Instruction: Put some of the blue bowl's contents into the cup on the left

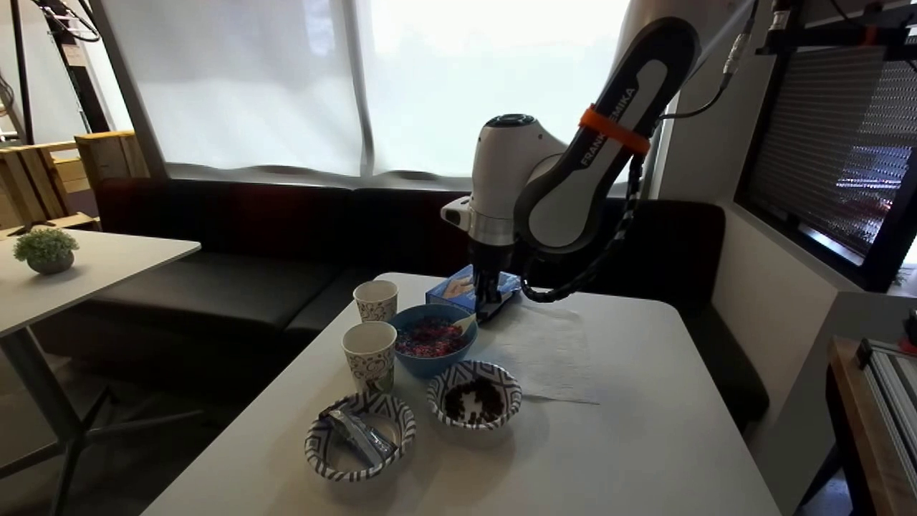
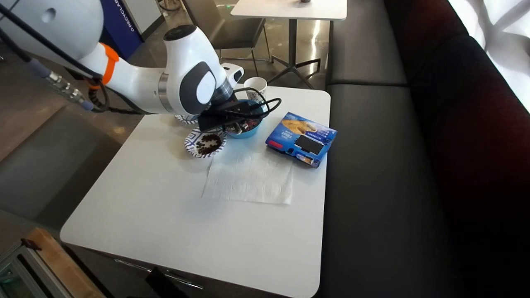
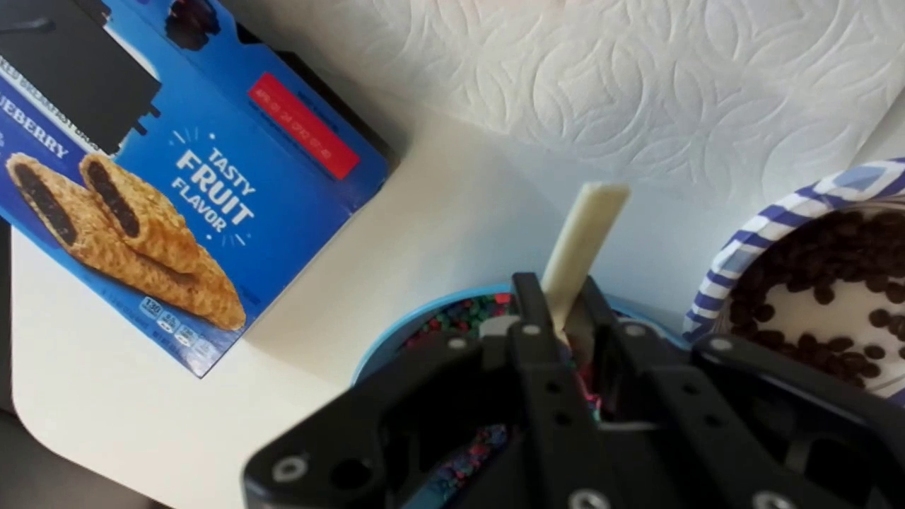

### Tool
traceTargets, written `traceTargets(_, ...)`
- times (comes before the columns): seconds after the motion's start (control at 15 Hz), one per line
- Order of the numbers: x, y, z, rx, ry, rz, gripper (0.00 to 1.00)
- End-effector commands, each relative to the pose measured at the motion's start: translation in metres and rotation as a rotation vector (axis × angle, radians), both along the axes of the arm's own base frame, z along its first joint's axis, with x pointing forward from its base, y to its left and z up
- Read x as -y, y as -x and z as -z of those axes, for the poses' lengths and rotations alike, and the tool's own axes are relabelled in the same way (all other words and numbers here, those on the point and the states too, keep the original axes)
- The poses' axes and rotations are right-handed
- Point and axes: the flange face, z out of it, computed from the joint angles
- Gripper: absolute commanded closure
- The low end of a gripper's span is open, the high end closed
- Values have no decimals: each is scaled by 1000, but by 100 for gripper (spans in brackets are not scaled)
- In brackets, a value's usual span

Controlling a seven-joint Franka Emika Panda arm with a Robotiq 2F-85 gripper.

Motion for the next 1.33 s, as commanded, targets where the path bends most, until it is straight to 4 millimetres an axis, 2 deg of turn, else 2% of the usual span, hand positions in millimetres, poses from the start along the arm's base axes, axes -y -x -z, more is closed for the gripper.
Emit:
traceTargets(0.0,-1,-6,14,-10,16,4,97)
traceTargets(0.27,0,-12,29,23,-41,16,97)
traceTargets(0.53,0,-14,34,80,-131,36,97)
traceTargets(0.93,13,-13,43,137,-264,67,97)
traceTargets(1.13,17,-11,41,128,-258,51,97)
traceTargets(1.27,15,-9,32,118,-226,41,97)
